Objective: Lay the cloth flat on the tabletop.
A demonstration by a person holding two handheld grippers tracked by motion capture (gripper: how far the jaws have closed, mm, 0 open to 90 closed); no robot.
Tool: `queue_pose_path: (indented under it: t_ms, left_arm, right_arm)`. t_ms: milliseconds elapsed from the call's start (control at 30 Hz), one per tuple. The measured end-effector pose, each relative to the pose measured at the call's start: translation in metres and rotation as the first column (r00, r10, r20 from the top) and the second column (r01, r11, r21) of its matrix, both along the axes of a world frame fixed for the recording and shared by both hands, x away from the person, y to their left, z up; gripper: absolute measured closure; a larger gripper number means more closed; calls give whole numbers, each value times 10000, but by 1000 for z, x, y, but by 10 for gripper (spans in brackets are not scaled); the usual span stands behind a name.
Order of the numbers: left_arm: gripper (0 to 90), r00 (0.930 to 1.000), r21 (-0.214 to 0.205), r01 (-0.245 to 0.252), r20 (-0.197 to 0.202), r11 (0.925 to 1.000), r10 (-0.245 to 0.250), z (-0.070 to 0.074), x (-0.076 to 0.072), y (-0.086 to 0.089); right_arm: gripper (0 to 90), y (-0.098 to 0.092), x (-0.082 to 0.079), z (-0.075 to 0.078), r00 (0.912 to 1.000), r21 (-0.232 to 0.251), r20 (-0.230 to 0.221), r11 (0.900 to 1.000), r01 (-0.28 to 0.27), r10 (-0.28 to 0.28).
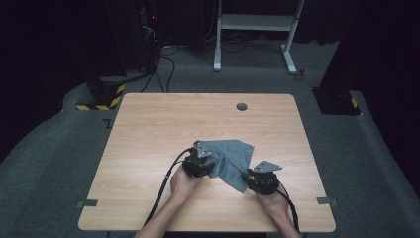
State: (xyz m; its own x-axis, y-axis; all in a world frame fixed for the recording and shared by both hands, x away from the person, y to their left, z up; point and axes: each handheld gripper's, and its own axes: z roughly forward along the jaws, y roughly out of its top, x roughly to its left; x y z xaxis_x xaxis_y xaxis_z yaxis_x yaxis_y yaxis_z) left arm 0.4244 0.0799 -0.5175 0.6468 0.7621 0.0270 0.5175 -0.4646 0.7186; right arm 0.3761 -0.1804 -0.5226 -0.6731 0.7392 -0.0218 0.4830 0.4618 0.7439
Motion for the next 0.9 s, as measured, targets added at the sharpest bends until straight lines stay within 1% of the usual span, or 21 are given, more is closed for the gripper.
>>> queue_pose_path:
  t_ms: [33, 67, 100, 167, 333, 367, 400, 433, 500, 533, 567, 600, 633, 700, 767, 800, 833, 867, 900]
  left_arm:
    - [606, 10000, -6, 15, -71, 10000, -15, 0, 4, -2]
    - [607, 10000, 60, 19, -58, 10000, -18, 1, 6, -2]
    - [607, 9998, -9, 32, -180, 10000, -32, 1, 9, -3]
    - [638, 9997, 0, 155, -204, 9999, -155, 2, 10, -3]
    - [849, 9987, 190, 479, -207, 9987, -475, 3, 7, -1]
    - [879, 9984, 223, 523, -239, 9984, -517, 4, 6, -1]
    - [885, 9979, 263, 585, -301, 9979, -577, 4, 6, 0]
    - [885, 9972, 207, 651, -385, 9977, -643, 6, 4, 1]
    - [885, 9967, 185, 760, -316, 9969, -753, 11, -1, 4]
    - [885, 9959, 224, 838, -368, 9962, -830, 15, -3, 7]
    - [885, 9949, 269, 886, -501, 9957, -872, 19, -6, 11]
    - [885, 9948, 308, 877, -555, 9957, -859, 21, -8, 13]
    - [884, 9928, 405, 903, -824, 9951, -867, 23, -10, 18]
    - [865, 9910, 428, 853, -1071, 9954, -803, 24, -14, 26]
    - [842, 9912, 183, 697, -1140, 9974, -672, 23, -20, 34]
    - [827, 9917, 195, 677, -1109, 9975, -652, 21, -23, 37]
    - [802, 9931, 149, 554, -1045, 9984, -536, 19, -27, 39]
    - [757, 9948, 175, 457, -919, 9988, -440, 18, -31, 42]
    - [703, 9959, 104, 335, -847, 9994, -325, 16, -34, 44]
  right_arm:
    - [646, 0, 0, 0, 10000, -3, 14, 10000, -9, 9]
    - [647, 0, 0, 0, 10000, 6, -11, 10000, 0, 0]
    - [647, 0, 0, 0, 10000, 8, -17, 10000, 0, 0]
    - [647, 0, 0, 0, 10000, 16, -26, 10000, -1, 1]
    - [647, 0, 0, 0, 10000, 3, 5, 10000, -5, 5]
    - [648, 0, 0, 0, 10000, 12, -18, 10000, -2, 2]
    - [647, 0, 0, 0, 10000, 10, -16, 10000, -4, 4]
    - [648, 0, 0, 0, 10000, 7, 0, 10000, -4, 4]
    - [648, 0, 0, 0, 10000, -10, 17, 10000, -10, 10]
    - [648, 0, 0, 0, 10000, -11, 19, 10000, -12, 12]
    - [649, 0, 0, 0, 10000, -10, 17, 10000, -14, 14]
    - [650, 0, 0, 0, 10000, -13, 20, 10000, -19, 19]
    - [650, 0, 0, 0, 10000, -15, 23, 10000, -21, 21]
    - [650, 0, 0, 0, 10000, -15, -6, 10000, -13, 13]
    - [650, 0, 0, 0, 10000, -23, 17, 10000, -29, 30]
    - [650, 0, 0, 0, 10000, -10, -7, 10000, -9, 9]
    - [650, 0, 0, 0, 10000, -15, -8, 10000, -10, 10]
    - [650, 0, 0, 0, 10000, -24, 12, 10000, -33, 33]
    - [650, 0, 0, 0, 10000, -22, 39, 10000, -45, 45]
